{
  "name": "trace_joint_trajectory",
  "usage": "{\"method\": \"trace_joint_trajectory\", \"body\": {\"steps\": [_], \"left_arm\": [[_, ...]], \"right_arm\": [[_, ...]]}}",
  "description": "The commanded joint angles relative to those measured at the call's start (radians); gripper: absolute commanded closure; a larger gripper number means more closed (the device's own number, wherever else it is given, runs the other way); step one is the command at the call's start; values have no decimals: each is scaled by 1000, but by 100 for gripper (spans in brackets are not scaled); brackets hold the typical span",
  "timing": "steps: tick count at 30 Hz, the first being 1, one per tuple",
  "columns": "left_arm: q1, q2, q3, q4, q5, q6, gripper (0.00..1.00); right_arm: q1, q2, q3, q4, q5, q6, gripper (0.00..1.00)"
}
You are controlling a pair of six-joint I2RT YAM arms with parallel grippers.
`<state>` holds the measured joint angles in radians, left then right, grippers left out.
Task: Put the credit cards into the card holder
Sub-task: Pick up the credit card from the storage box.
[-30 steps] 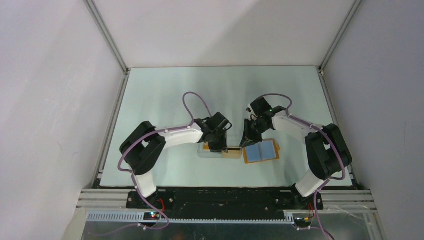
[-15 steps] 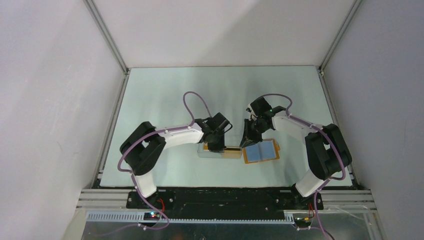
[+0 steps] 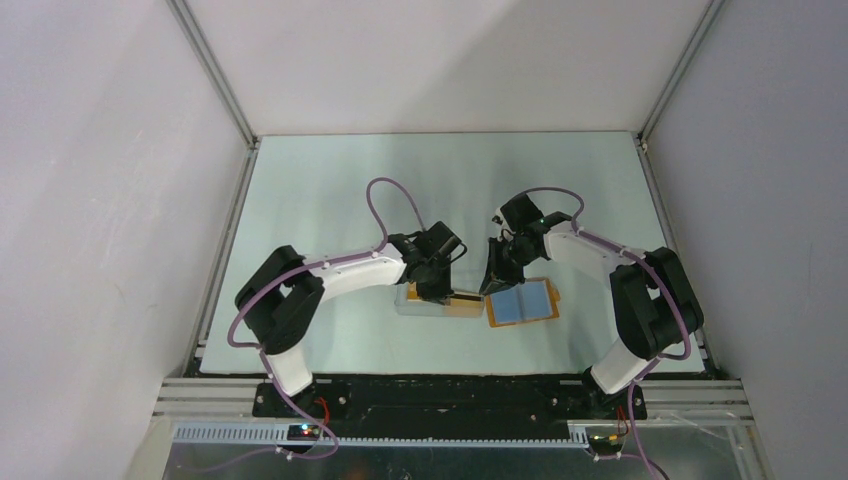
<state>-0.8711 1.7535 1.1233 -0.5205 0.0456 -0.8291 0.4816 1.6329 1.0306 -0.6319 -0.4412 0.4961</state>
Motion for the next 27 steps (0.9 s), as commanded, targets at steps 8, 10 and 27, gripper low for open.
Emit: {"method": "trace_joint_trajectory", "body": {"steps": [8,10,27], "left_arm": [[-26,-68,57,82,62,-24,90],[-26,-84,59,82,64,-25,89],[-32,-50,45,111,120,-40,74]], "right_arm": [[20,21,22,6,-11,-4,97],[20,19,23,6,-11,-4,98],[19,17,22,8,-16,-1,97]]}}
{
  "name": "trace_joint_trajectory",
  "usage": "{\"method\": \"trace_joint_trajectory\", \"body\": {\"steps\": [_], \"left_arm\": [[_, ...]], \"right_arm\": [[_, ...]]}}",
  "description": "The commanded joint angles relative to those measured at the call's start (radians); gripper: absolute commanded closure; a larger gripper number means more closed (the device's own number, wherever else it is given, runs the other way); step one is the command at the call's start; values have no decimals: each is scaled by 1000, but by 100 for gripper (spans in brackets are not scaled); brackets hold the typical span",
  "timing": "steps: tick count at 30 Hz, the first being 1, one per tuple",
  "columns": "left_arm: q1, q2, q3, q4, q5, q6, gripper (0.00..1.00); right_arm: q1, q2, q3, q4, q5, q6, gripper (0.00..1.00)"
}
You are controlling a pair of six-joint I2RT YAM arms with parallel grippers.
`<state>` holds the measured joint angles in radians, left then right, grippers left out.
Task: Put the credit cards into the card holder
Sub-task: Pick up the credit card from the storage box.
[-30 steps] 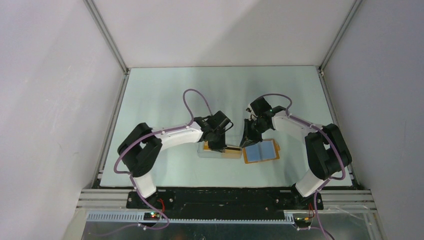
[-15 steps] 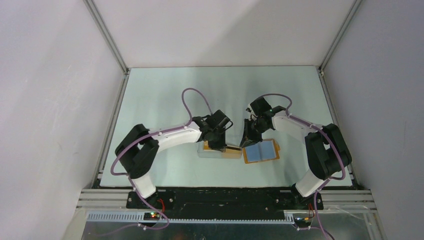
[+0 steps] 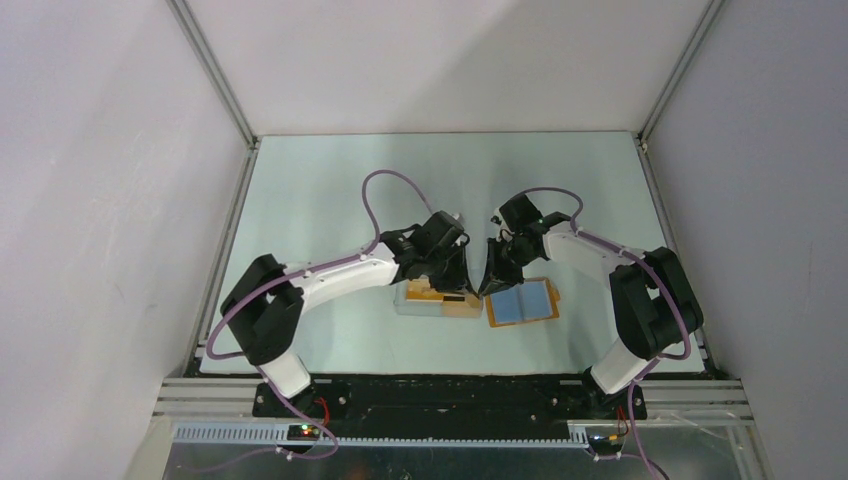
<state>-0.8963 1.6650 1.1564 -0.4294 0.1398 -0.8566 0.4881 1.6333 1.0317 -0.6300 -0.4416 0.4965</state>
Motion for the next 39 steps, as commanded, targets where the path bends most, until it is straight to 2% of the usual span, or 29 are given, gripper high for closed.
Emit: {"method": "trace_joint_trajectory", "body": {"steps": [1,3,5,7,11,16,19,22,24,26,28,31,33,35,39], "left_arm": [[-8,43,11,21,19,-14,75],[-8,51,1,21,0,-20,79],[-9,50,-7,21,-18,-20,88],[-7,55,-13,19,-23,-16,91],[-6,82,-15,13,-16,-18,82],[-7,110,-12,5,-19,-15,79],[-6,124,-4,-4,-20,-8,71],[-6,134,4,-16,-24,-3,70],[-6,136,9,-16,-25,2,76],[-7,127,13,-17,-29,6,91],[-6,111,16,-17,-37,8,99],[-6,62,17,-16,-56,13,100],[-6,12,16,-20,-72,20,100],[-3,-45,12,-27,-99,31,100],[13,-187,-16,-41,-126,68,100]], "right_arm": [[13,17,22,6,-14,-1,97],[13,16,21,5,-14,-2,97],[13,13,22,5,-14,-2,96],[13,12,22,5,-13,-1,96],[14,10,21,6,-16,-1,95],[13,7,21,6,-17,-2,95],[13,8,23,7,-18,-3,94],[15,11,28,2,-19,-5,94],[16,12,30,2,-18,-6,94],[16,13,31,1,-19,-6,94],[16,12,34,0,-18,-7,93],[15,0,37,-7,-17,-10,89],[13,-22,44,-15,-16,-10,81],[11,-59,54,-22,-11,-11,64],[-4,-155,81,-39,-18,-15,42]]}}
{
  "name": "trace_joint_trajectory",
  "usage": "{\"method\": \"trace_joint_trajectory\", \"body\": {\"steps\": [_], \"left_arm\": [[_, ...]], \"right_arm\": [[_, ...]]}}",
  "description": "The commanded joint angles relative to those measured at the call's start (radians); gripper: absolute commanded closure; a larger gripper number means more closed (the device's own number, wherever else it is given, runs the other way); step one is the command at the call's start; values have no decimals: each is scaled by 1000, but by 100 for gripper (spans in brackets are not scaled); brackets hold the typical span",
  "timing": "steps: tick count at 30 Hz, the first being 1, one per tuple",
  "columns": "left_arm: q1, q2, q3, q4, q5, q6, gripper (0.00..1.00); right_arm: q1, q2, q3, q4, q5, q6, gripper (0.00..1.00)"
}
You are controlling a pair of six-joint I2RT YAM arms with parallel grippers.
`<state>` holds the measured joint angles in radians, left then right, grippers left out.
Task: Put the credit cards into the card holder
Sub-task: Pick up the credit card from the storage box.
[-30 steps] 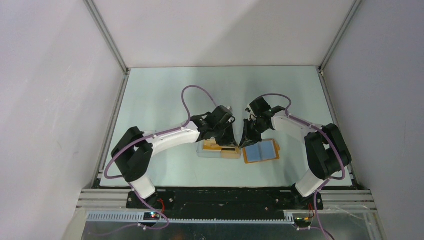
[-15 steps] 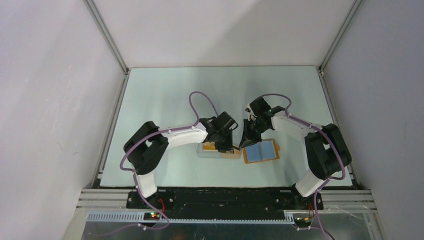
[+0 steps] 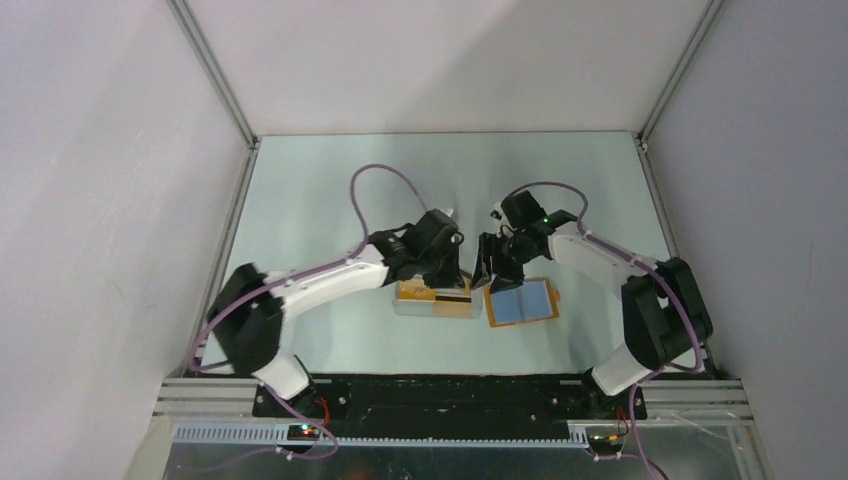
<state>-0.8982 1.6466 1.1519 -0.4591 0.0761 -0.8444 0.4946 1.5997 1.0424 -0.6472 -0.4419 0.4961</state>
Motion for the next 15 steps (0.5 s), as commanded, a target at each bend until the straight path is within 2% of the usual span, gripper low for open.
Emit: {"method": "trace_joint_trajectory", "body": {"steps": [1,5,8,11,15], "left_arm": [[20,-222,-20,-14,-62,74,100],[48,-361,-66,-51,16,168,100],[60,-447,-81,-109,164,282,100],[57,-506,-110,-165,368,347,100],[48,-602,-154,-173,587,378,100]], "right_arm": [[-17,-159,76,-23,-28,-24,40],[-38,-279,106,-26,-94,-91,24],[-66,-360,131,-34,-205,-150,17],[-75,-396,149,-53,-324,-226,17],[-47,-408,149,-87,-525,-298,23]]}}
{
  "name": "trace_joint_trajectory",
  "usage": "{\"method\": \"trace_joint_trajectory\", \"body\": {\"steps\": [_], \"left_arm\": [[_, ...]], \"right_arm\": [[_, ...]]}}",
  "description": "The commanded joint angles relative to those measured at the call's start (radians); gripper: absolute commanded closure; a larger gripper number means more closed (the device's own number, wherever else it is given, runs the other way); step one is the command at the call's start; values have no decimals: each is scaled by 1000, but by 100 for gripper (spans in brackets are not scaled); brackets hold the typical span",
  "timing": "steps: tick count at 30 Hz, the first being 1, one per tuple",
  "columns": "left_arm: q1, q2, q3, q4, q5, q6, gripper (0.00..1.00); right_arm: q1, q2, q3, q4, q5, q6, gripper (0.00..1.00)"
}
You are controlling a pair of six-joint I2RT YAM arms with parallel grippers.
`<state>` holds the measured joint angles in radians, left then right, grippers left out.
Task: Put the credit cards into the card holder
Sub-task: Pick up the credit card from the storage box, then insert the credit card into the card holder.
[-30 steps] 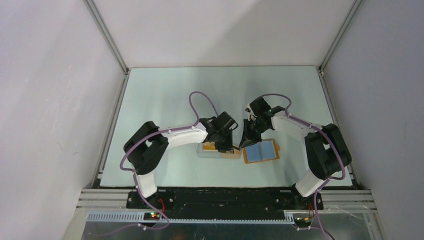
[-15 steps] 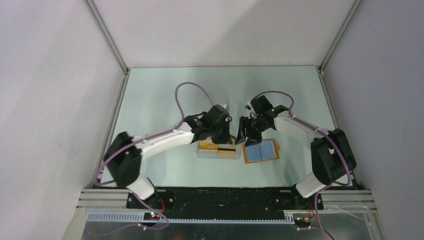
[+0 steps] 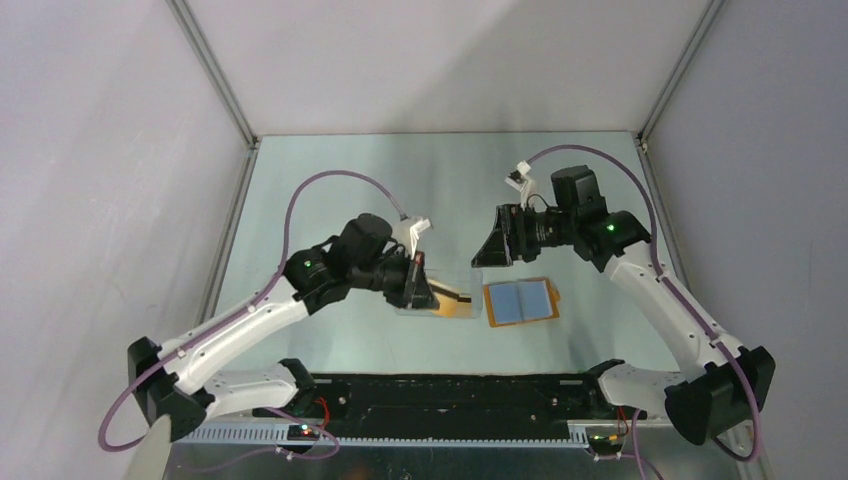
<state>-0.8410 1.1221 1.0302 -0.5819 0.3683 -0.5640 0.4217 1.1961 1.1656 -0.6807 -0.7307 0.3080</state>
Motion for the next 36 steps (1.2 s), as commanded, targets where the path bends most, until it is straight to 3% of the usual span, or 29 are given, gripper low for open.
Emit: {"method": "trace_joint_trajectory", "body": {"steps": [1,5,10,16,23,26,29,31,33,35,36], "left_arm": [[-12,-99,-36,-50,328,104,100],[-23,-140,-43,-50,448,109,100],[-53,-135,-23,-49,536,110,100],[-61,-122,-15,-49,555,115,100],[-64,-128,2,-49,524,108,100],[-63,-134,4,-49,507,106,100],[-63,-129,1,-47,498,105,100],[-63,-128,-1,-49,484,103,98],[-63,-132,1,-48,441,102,80],[-62,-144,3,-49,349,96,49],[-62,-149,3,-48,272,94,44]], "right_arm": [[55,-4,25,-59,-276,-124,25],[173,8,14,-28,-392,-111,33],[320,40,11,57,-432,-55,44],[404,76,11,143,-451,10,60],[451,106,10,154,-420,23,67],[470,109,-1,197,-421,58,76],[475,107,-14,222,-425,69,95],[475,105,-17,224,-430,67,100],[475,98,-20,223,-426,63,100],[466,90,-21,210,-393,57,100],[461,87,-22,194,-378,54,100]]}}
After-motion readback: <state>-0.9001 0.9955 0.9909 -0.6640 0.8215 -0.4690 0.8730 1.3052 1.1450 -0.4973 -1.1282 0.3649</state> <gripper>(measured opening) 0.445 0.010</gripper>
